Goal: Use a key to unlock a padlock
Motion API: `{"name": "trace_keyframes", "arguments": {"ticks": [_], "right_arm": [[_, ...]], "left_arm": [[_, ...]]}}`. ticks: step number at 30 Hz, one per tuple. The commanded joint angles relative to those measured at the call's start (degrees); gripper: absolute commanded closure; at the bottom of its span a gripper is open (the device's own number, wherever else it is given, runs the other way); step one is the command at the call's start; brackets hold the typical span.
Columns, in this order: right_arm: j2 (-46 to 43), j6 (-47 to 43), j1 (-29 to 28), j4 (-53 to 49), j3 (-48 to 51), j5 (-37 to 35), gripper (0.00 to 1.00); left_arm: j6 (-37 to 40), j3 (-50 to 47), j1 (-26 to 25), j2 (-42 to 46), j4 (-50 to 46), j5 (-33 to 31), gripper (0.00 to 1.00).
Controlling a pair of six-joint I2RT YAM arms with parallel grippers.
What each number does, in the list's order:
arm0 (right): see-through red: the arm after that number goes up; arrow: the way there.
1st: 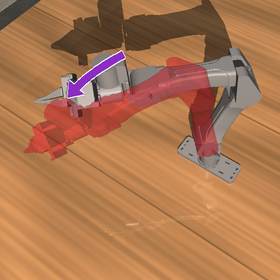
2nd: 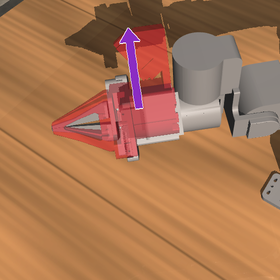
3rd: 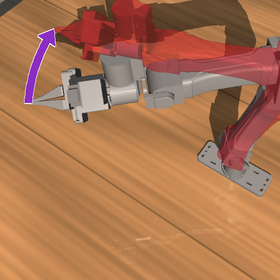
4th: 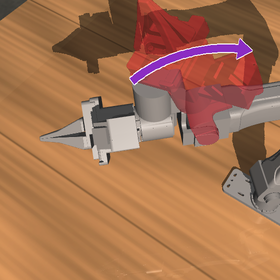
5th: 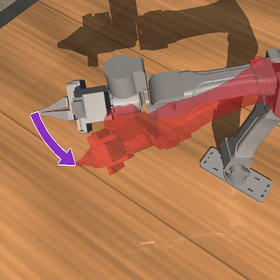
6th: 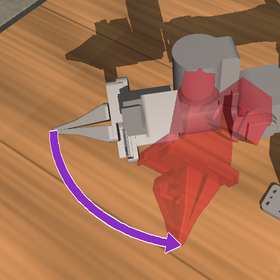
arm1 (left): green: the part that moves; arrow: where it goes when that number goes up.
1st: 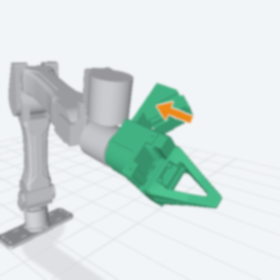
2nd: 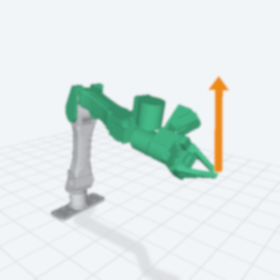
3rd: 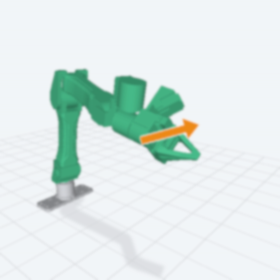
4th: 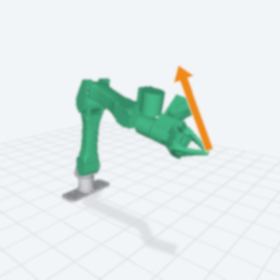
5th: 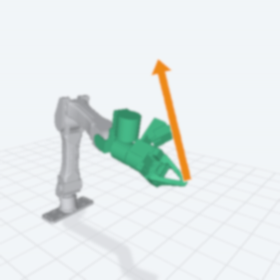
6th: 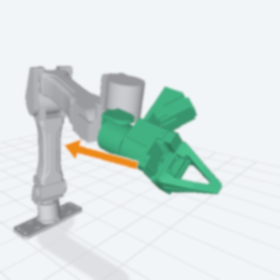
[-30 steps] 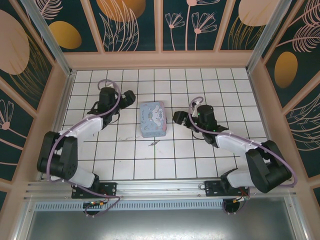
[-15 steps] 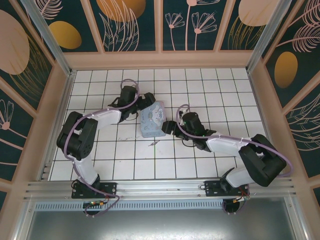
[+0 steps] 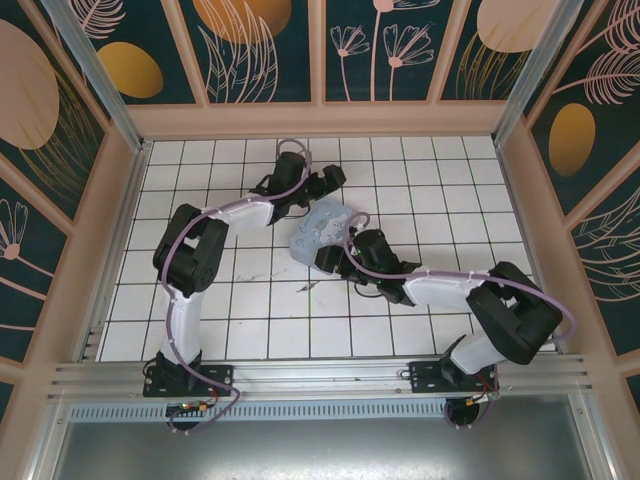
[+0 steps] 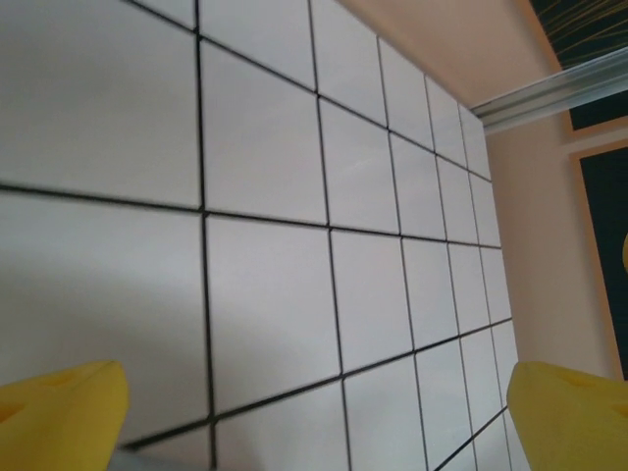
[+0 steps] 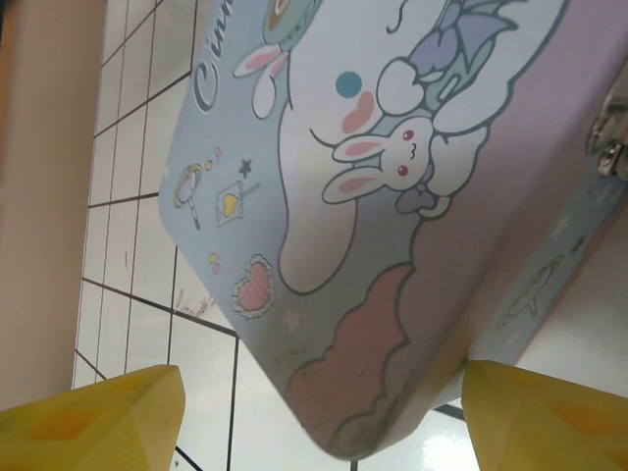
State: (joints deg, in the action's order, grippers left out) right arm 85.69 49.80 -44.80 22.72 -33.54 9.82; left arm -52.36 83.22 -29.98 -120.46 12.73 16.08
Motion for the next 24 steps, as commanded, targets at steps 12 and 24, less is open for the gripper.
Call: {"name": "trace_keyframes", "arguments": {"ticks": [12,24], "right_arm": [[11.77,-3.00,-0.47,4.47,-15.25,10.79,0.26],[5.08,-12.55,12.18,-11.91,-20.58,9.51,0.25]], "left_arm": [[5.51,18.07,9.09,1.55,-13.06,-0.59,0.01],[6.72,-7.19,12.13,23.65,-12.87,-2.81,0.01]]}}
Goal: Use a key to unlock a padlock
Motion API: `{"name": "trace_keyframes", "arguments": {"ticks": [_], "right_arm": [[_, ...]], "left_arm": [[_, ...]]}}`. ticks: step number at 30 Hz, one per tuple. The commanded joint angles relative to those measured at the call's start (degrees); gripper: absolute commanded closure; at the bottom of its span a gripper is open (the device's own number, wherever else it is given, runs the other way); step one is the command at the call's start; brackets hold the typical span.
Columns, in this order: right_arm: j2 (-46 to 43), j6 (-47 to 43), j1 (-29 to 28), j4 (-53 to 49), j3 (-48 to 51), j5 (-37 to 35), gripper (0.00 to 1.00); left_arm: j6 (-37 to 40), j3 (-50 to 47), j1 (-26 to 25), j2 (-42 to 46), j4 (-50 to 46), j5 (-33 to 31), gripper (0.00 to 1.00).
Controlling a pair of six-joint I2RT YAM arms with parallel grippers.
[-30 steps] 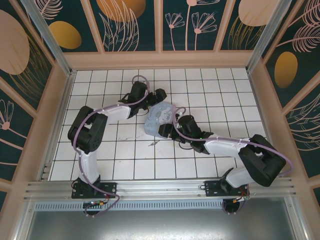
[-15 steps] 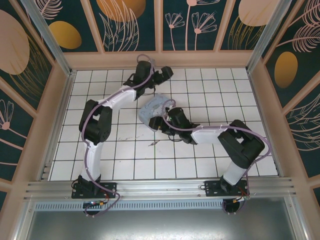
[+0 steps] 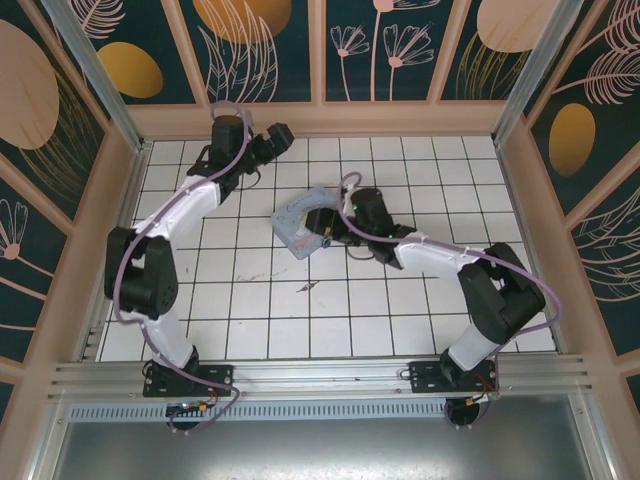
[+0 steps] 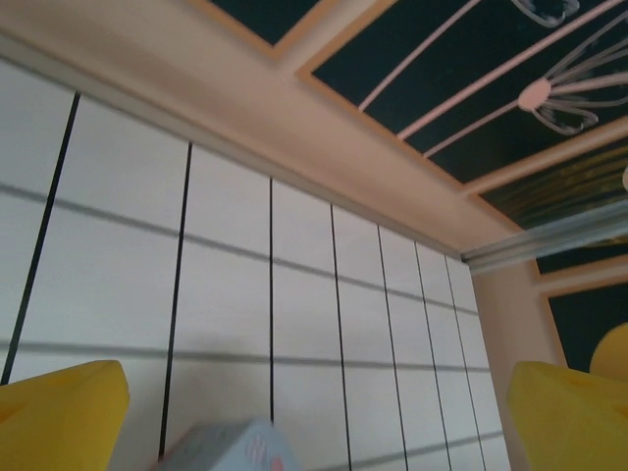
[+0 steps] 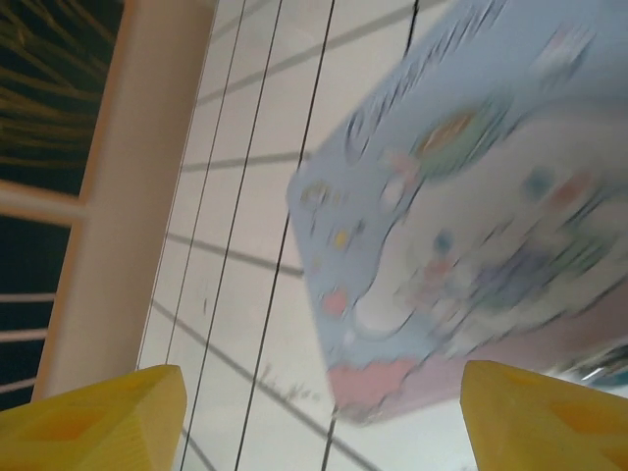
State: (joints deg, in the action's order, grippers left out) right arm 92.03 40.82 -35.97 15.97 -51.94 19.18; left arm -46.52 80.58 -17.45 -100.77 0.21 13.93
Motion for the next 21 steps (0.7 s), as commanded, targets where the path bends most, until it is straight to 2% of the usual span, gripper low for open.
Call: {"name": "trace_keyframes", "arguments": {"ticks": [1,4,9,15,21], "right_arm": [[-0.87,-4.08,4.29,-5.81,-2.77,0.60,0.25],[1.14,-5.68,9.62,-7.74,-5.11,0.75,0.24],[6.80,-6.77,14.79,-9.84,-10.76,2.87,0.24],[15.25,-7.44,15.18,-11.28,-17.46,5.06,0.25],[17.93,-5.51,13.95,-8.77,-17.47,6.31,0.26]], "left_arm": [[0.27,-7.01,-0.39,5.70,-0.21,-0.43,0.01],[-1.09,-13.65,-0.39,9.69,1.08,0.36,0.01],[-2.20,-22.40,-0.42,14.34,2.50,1.36,0.01],[-4.39,-31.04,-0.93,15.32,6.78,3.99,0.01],[-6.42,-35.66,-3.12,14.58,10.74,4.46,0.01]]}}
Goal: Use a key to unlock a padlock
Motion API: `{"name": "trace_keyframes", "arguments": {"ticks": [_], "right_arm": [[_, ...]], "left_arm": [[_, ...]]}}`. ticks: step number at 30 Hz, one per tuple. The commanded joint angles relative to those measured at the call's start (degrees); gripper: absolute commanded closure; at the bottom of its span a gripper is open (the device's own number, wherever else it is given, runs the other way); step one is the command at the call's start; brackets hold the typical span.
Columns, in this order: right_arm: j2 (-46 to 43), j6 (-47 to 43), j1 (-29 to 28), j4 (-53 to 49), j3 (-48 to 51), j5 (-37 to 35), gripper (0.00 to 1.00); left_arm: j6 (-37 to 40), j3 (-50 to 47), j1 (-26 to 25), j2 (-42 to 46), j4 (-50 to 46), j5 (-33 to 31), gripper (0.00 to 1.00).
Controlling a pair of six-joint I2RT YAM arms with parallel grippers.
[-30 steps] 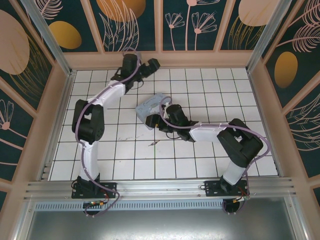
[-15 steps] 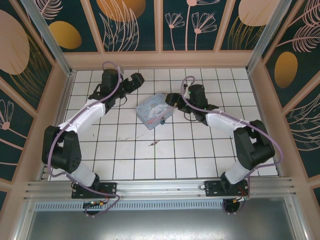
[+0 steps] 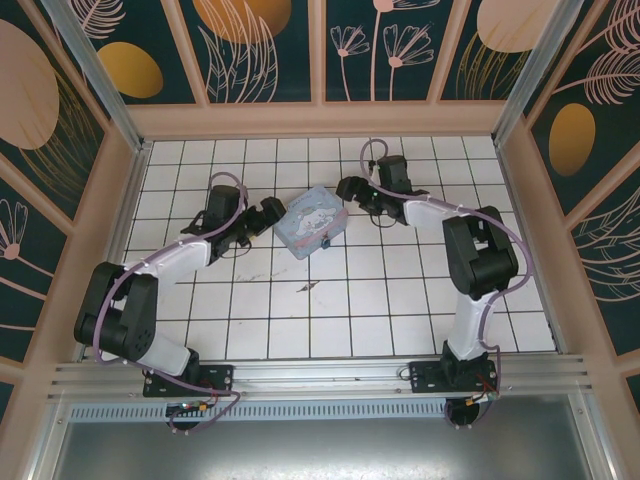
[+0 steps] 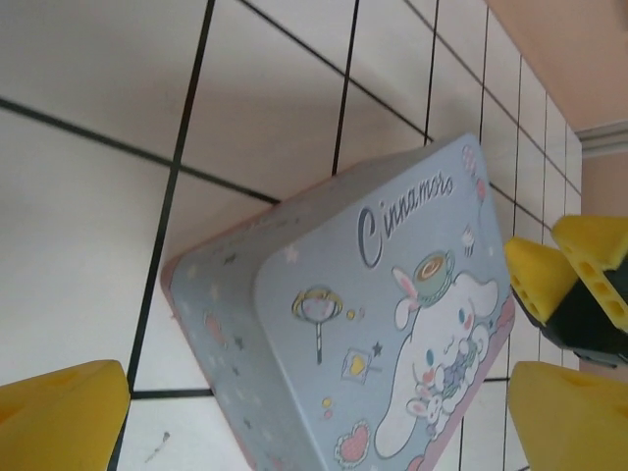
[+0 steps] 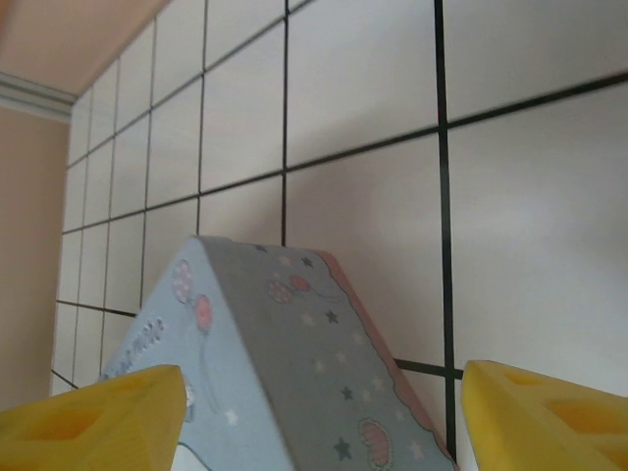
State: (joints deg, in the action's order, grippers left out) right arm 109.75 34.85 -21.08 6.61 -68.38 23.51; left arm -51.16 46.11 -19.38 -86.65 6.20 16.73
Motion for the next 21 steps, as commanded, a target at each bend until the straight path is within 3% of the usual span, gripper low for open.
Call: {"name": "trace_keyframes", "arguments": {"ticks": [1,21], "right_arm": [[0.21,0.65,-1.17,0.89,-0.85,1.99,0.25],[-5.05,5.71,-7.55,7.23,7.85,1.41,0.26]], "left_arm": [[-2.09,-1.35,-1.80,0.07,5.45,1.64,0.01],[-2.36,8.85,-3.83,-10.30,9.10,1.70,0.01]]}}
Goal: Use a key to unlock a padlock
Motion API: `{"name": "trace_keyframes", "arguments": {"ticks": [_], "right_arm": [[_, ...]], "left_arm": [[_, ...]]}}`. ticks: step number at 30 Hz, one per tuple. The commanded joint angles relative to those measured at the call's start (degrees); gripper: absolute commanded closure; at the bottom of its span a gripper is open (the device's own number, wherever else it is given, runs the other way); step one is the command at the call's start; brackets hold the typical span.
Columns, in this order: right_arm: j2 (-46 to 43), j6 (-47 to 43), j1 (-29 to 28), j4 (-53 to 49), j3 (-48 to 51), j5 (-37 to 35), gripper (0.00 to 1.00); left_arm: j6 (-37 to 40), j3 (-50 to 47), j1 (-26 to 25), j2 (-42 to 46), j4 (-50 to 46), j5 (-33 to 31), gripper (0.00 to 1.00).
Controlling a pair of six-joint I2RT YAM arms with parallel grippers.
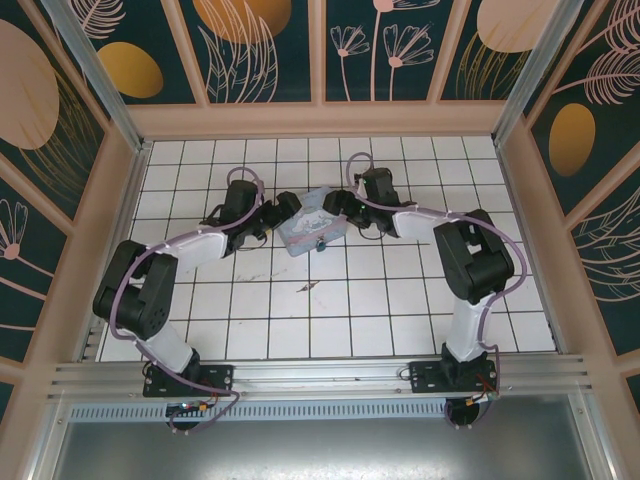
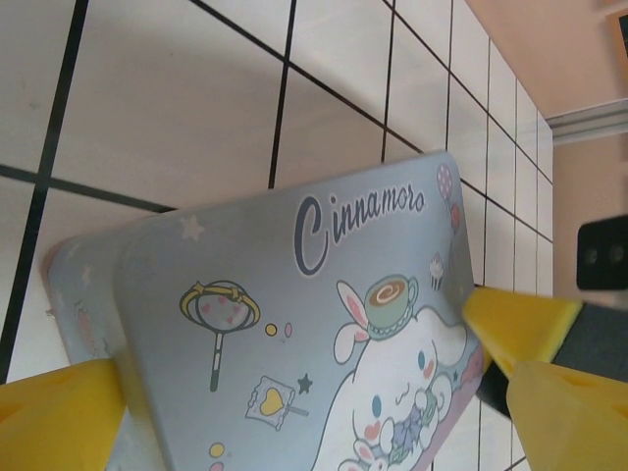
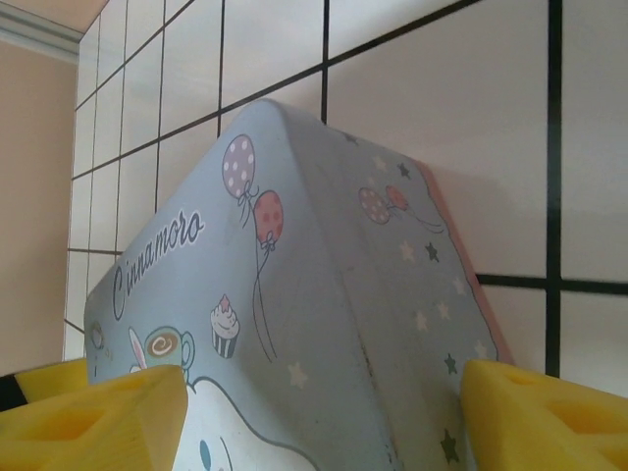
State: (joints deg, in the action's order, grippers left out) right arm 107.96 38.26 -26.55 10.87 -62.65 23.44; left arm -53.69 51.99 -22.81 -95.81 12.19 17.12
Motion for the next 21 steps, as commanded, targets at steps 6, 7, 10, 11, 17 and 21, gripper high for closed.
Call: {"name": "trace_keyframes", "arguments": {"ticks": [6,7,10,11,17,21], "right_arm": [[-6.33,4.40,-3.55,5.84,7.80,0.25,0.26],[-6.66,4.53,-3.68,6.12,8.50,-0.03,0.26],[-7.27,4.32,-3.44,5.95,9.82,-1.24,0.24],[-7.39,4.36,-3.14,5.91,9.88,-1.49,0.24],[-9.52,2.83,-1.82,3.63,9.71,-4.01,0.20],[-12.96,1.61,-0.43,2.18,10.63,-6.65,0.18]], "left_arm": [[0.87,7.00,-0.39,-4.64,3.12,2.32,0.01],[0.80,7.39,-0.35,-5.10,3.18,2.38,0.01],[0.74,7.87,-0.40,-5.94,4.01,3.00,0.01],[0.74,7.95,-0.40,-6.21,4.11,3.09,0.01],[0.11,6.72,-0.39,-6.21,5.38,3.35,0.01],[-1.92,4.09,-0.40,-4.75,8.31,3.60,0.01]]}}
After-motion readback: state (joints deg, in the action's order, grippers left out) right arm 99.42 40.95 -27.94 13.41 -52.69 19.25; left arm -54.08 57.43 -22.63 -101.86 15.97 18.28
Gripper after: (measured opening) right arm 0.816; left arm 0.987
